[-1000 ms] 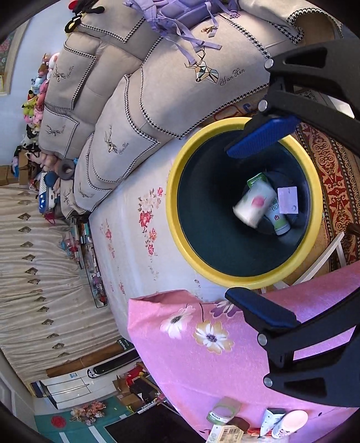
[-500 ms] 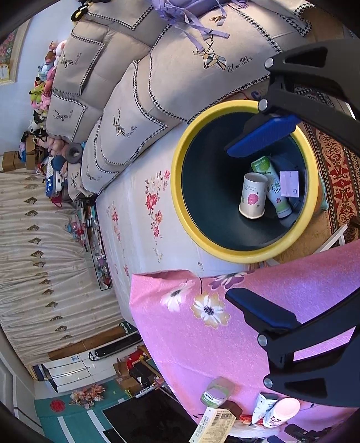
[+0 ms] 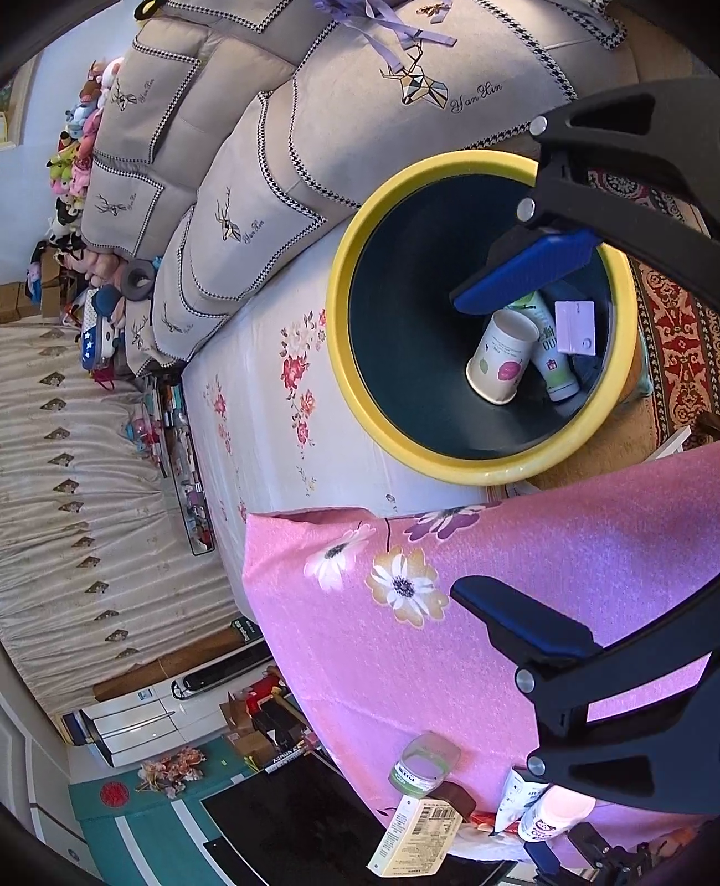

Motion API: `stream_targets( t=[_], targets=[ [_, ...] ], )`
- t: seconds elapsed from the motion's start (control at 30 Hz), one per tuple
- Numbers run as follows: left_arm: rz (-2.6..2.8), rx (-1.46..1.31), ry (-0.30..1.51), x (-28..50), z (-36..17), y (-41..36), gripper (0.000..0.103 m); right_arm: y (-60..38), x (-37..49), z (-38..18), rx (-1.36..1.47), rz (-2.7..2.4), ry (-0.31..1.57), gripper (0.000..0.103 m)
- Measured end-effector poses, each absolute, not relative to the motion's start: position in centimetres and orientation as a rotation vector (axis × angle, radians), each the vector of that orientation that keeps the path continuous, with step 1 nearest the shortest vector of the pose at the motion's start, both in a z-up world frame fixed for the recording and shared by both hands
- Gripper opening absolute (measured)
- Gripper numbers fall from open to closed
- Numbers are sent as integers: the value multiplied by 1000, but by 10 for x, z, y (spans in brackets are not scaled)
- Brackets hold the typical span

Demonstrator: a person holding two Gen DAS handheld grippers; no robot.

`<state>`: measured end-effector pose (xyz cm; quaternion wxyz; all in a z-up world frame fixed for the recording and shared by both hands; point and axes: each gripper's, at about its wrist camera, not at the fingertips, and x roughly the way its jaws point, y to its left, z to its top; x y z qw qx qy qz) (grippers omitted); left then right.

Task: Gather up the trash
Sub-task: 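Grasp the white pill bottle with the left tool, then carry the pill bottle over the bin and open the left tool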

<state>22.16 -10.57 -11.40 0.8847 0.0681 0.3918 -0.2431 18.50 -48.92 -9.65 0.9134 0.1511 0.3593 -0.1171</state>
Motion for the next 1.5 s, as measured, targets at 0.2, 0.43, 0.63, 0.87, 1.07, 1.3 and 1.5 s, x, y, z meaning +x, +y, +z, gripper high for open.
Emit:
stream_targets(
  t=[0.2,0.43,0.63,0.87,1.07,1.3,1.5],
  targets=[
    [-464,151,850,229,-121,-120,94,-493,177,-93,322,-244,722,91],
    [-404,176,867,232,-127,-126,84,-497,169,-92,342,-239,712,91],
    [-424,212,857,218,-121,-132,84,-503,159,-94,362,-247,702,91],
    [-525,229,818,197,-91,-160,84,-517,118,-97,321,-336,691,91],
    [-706,247,801,190,-69,-233,84,-548,64,-101,303,-442,679,91],
    [-901,334,748,180,-56,-360,84,-595,16,-102,356,-527,650,91],
    [-980,371,765,198,-66,-444,84,-625,-6,-108,400,-583,652,91]
  ],
)
